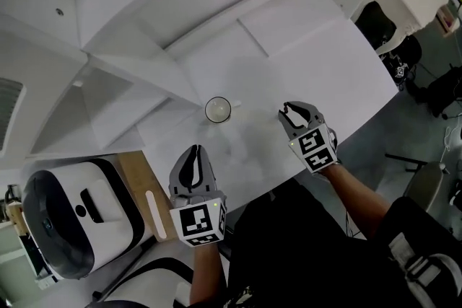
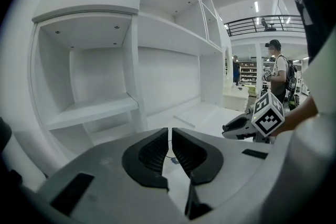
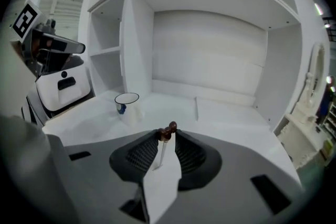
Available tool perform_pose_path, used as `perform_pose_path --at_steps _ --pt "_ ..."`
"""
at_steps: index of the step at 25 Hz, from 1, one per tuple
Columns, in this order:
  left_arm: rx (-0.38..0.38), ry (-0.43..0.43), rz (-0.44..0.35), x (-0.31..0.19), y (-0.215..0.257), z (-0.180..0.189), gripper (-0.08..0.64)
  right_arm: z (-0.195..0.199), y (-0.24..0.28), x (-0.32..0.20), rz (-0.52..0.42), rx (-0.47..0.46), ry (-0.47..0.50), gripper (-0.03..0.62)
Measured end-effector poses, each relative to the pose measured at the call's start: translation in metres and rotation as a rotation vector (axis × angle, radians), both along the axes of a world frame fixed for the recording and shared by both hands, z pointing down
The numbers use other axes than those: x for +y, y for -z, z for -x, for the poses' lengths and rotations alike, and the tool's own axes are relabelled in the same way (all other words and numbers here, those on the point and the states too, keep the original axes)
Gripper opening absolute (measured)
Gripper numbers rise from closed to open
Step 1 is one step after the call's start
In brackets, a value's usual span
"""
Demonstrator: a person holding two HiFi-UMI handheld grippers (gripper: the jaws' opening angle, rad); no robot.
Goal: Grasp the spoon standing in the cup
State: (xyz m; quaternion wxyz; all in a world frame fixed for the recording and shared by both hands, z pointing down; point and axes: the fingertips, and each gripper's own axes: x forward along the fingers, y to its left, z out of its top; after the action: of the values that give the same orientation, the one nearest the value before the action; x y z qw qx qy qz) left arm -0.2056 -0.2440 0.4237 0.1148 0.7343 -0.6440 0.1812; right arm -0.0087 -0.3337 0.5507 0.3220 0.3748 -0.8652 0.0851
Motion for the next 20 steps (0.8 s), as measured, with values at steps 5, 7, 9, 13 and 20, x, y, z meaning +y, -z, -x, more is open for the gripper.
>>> perform_pose_path --at_steps 5,7,9,13,20 --pt "0.000 0.039 0.008 0.006 -0.001 0.013 0.009 0.001 -0.020 -0.012 0.027 0.030 -0.004 0.132" --pt "0.000 0.047 0.005 0.006 0.000 0.015 0.009 0.002 -0.025 -0.021 0.031 0.032 -0.014 0.131" --pt "-0.001 0.050 0.006 0.007 0.000 0.017 0.009 0.004 -0.028 -0.028 0.034 0.029 -0.026 0.132" --pt "-0.001 0.057 0.004 0.009 0.000 0.018 0.009 0.008 -0.037 -0.036 0.034 0.042 -0.020 0.132" --pt "-0.005 0.064 0.008 0.011 0.002 0.018 0.009 0.009 -0.051 -0.045 0.052 0.044 -0.015 0.141"
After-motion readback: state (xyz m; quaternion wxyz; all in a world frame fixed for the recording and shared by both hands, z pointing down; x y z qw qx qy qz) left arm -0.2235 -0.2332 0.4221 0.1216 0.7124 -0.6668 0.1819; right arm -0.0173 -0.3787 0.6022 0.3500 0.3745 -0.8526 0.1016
